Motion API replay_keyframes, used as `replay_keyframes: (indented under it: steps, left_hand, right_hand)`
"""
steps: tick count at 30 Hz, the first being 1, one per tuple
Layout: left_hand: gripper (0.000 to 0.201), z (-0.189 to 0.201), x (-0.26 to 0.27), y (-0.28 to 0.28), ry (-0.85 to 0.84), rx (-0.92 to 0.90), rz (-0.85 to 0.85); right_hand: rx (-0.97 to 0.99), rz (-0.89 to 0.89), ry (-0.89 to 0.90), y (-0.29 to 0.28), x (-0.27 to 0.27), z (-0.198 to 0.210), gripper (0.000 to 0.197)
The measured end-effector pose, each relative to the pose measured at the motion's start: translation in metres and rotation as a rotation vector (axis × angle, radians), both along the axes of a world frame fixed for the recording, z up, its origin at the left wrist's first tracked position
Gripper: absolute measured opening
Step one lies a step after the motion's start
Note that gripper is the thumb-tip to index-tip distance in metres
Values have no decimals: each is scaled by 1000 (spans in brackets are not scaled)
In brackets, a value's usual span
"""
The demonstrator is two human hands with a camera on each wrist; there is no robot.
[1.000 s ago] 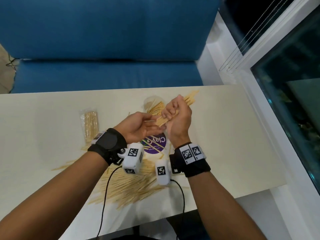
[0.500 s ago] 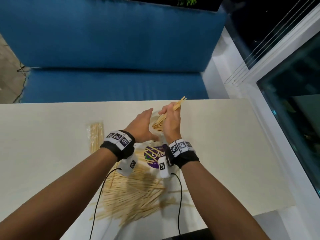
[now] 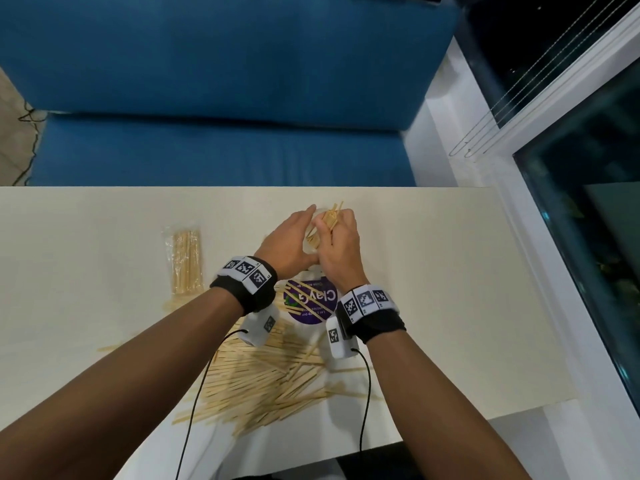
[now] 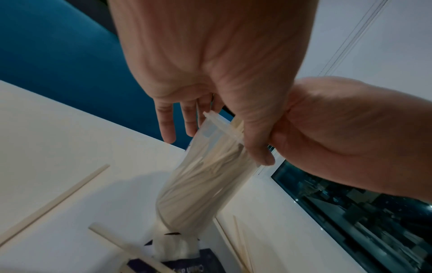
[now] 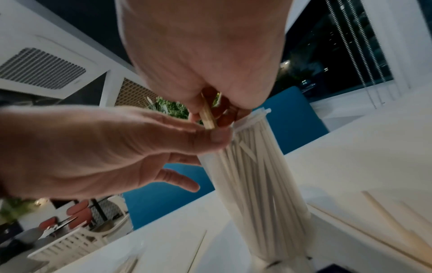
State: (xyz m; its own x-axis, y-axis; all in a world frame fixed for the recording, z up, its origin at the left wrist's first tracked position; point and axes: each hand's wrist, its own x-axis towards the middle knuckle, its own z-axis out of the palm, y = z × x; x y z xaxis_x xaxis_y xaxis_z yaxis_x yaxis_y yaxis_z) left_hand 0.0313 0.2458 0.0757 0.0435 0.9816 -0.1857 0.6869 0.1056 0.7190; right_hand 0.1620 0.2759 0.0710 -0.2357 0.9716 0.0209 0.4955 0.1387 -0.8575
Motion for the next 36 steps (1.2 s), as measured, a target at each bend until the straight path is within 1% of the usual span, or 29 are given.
replay_keyframes:
  steps: [2,3,6,9,11,13,15,17,20,22,23,25,26,27,29,33,35,36]
  left_hand:
    - [102,-1,1,1,4,7,25]
    - [102,-1,0,1,3,4,27]
    - [104,-3,-2,2,1,4,25]
    - [105,-4,-3,2,-1,12,29]
    - [104,-4,-3,2,-9,15,30]
    - [104,-5,-4,2,-15,18,36]
    - [105,-6,-5,2,-17,22,41]
    - [107,-6,-5,2,-18,22,48]
    - [109,-7,-4,2,-16,18,52]
    - [108,-7,-3,2,-23,17,55]
    - [108,-7,-3,2,-31,20,56]
    - [106,-7,-3,2,-46,35,61]
    - [105,-8,-3,1,-51,40,65]
    - [105,-8,-4,1,-55,43,68]
    - [105,-9,-4,1,-55,47,76]
    - [109,-10,-4,1,-45,46,70]
    - [112,-10,-3,1,-60,35,63]
    - [111,-10,-2,1,-73,29,63]
  right_hand:
    - [9,-13,-25,2,1,3,16]
    - [36,-23,-101,4,3,5,21]
    - [132,-84,-417,6,8,5,34]
    - [161,-154,-593,6,13,-3,43]
    - [165,-158,-655,5,14,-9,45]
    - [164,-144,-658,4,16,-11,44]
    - [154,-153,-593,5,19,-8,42]
    - [142,-161,-520,5,23,-4,46]
    - [121,-176,-349,6,28,1,55]
    - [178,-148,-249,6,30,2,53]
    - [227,-111,-254,4,32,2,45]
    - [309,-21,-354,1,33,-2,28]
    - [322,15,-414,0,34,-5,23]
    - [315,37,-455,-1,34,-9,23]
    - [290,52,-456,-3,34,-11,29]
    - [347,2,-359,-11,38,-5,42]
    - [348,80,-369,-21,39,-7,48]
    - [338,155,-426,-26,39,-10,52]
